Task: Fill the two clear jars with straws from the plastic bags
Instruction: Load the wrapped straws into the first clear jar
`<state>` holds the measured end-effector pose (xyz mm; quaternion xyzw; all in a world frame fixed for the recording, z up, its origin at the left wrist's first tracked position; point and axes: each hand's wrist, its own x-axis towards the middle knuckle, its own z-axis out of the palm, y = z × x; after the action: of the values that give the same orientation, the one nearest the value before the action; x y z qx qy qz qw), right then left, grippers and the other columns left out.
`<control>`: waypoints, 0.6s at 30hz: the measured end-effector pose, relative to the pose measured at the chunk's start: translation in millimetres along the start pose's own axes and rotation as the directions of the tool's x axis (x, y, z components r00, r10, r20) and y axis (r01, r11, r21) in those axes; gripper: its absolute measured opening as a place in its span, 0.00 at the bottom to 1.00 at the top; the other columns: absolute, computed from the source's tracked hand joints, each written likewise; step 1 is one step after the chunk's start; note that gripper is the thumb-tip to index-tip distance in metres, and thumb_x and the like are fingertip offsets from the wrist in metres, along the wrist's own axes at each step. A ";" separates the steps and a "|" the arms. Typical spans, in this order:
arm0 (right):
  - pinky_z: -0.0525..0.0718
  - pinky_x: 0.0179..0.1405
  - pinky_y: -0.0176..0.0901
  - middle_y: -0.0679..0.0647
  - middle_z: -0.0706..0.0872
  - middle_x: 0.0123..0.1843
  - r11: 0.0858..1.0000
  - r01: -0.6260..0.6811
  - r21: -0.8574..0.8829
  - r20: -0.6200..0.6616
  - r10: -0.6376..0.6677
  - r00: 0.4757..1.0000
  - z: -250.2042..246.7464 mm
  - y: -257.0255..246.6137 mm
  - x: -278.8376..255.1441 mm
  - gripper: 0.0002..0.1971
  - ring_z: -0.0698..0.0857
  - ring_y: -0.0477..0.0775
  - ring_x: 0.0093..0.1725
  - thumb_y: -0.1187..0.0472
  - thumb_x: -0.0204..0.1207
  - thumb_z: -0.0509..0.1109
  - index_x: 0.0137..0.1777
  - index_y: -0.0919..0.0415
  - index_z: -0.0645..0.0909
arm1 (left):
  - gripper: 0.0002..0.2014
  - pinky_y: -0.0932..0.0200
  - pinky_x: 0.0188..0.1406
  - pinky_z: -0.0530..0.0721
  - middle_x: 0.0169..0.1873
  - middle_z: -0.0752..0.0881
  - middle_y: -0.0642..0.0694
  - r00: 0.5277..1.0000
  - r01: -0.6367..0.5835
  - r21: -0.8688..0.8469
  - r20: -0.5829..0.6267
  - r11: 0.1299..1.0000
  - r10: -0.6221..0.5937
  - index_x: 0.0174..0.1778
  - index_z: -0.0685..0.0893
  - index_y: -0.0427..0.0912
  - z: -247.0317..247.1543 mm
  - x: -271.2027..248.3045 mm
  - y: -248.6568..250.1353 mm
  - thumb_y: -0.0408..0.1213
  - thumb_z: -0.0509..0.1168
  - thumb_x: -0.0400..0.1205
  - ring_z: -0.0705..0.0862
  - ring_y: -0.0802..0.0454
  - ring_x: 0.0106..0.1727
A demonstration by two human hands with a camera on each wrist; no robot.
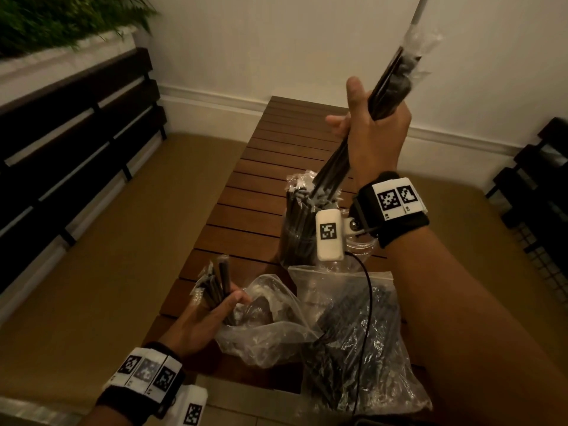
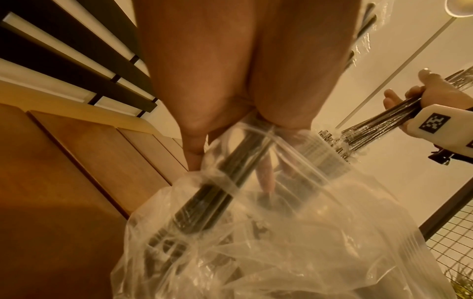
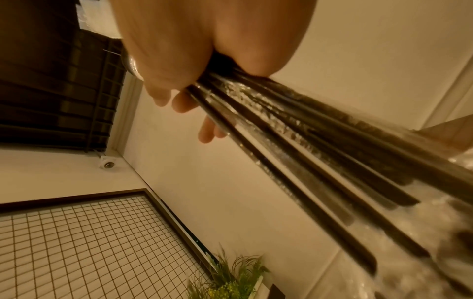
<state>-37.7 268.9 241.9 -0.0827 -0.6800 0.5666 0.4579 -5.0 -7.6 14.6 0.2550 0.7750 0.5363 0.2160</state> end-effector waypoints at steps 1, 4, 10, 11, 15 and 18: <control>0.91 0.33 0.47 0.60 0.86 0.34 1.000 0.005 0.013 -0.019 -0.005 1.000 0.7 -2.2 1.3 0.19 0.93 0.54 0.31 0.51 0.79 0.76 0.48 0.68 0.77 | 0.15 0.57 0.61 0.79 0.53 0.87 0.49 1.000 0.000 0.008 0.002 1.000 0.000 0.52 0.89 0.45 -0.3 0.3 -0.8 0.45 0.57 0.87 0.85 0.55 0.58; 0.87 0.28 0.44 0.57 0.83 0.39 0.999 0.041 -0.019 -0.060 -0.042 0.997 2.3 -2.7 4.4 0.19 0.88 0.54 0.26 0.51 0.75 0.80 0.51 0.60 0.74 | 0.18 0.56 0.61 0.80 0.53 0.87 0.50 1.000 -0.006 0.023 0.007 1.000 0.005 0.52 0.89 0.46 -2.1 0.3 -1.6 0.52 0.56 0.87 0.84 0.54 0.59; 0.91 0.44 0.60 0.51 0.87 0.43 0.985 0.019 -0.174 -0.033 -0.026 0.999 2.9 12.0 12.6 0.13 0.90 0.57 0.41 0.48 0.72 0.78 0.50 0.50 0.78 | 0.15 0.56 0.59 0.82 0.52 0.88 0.51 1.000 0.007 0.016 -0.020 1.000 -0.007 0.51 0.89 0.46 -2.3 0.0 0.4 0.46 0.57 0.87 0.85 0.56 0.56; 0.91 0.45 0.60 0.50 0.89 0.41 0.984 0.003 -0.179 -0.050 -0.012 0.999 2.6 14.2 12.7 0.11 0.91 0.56 0.40 0.47 0.72 0.78 0.45 0.48 0.79 | 0.15 0.57 0.58 0.82 0.52 0.88 0.51 1.000 0.008 0.022 -0.018 1.000 -0.008 0.51 0.89 0.46 -2.2 0.1 1.0 0.45 0.57 0.87 0.85 0.56 0.56; 0.92 0.41 0.50 0.54 0.91 0.34 0.992 -0.044 -0.117 -0.077 0.035 0.996 0.8 21.4 10.3 0.17 0.92 0.49 0.34 0.47 0.75 0.78 0.43 0.63 0.83 | 0.14 0.59 0.56 0.82 0.52 0.88 0.50 1.000 0.010 0.017 -0.013 1.000 -0.010 0.51 0.89 0.45 -1.6 -0.1 1.8 0.44 0.57 0.87 0.86 0.55 0.54; 0.89 0.31 0.43 0.55 0.88 0.33 0.997 -0.071 -0.039 -0.063 0.069 0.996 2.6 26.2 6.6 0.21 0.92 0.51 0.30 0.48 0.77 0.77 0.48 0.70 0.81 | 0.14 0.61 0.55 0.80 0.51 0.88 0.51 1.000 0.012 0.016 -0.014 1.000 -0.011 0.52 0.89 0.44 -1.0 -0.2 2.3 0.43 0.57 0.87 0.86 0.57 0.53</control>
<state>-54.0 280.3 223.4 -0.1334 -0.6738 0.5652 0.4568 -5.0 -7.8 17.1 0.2486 0.7822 0.5306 0.2118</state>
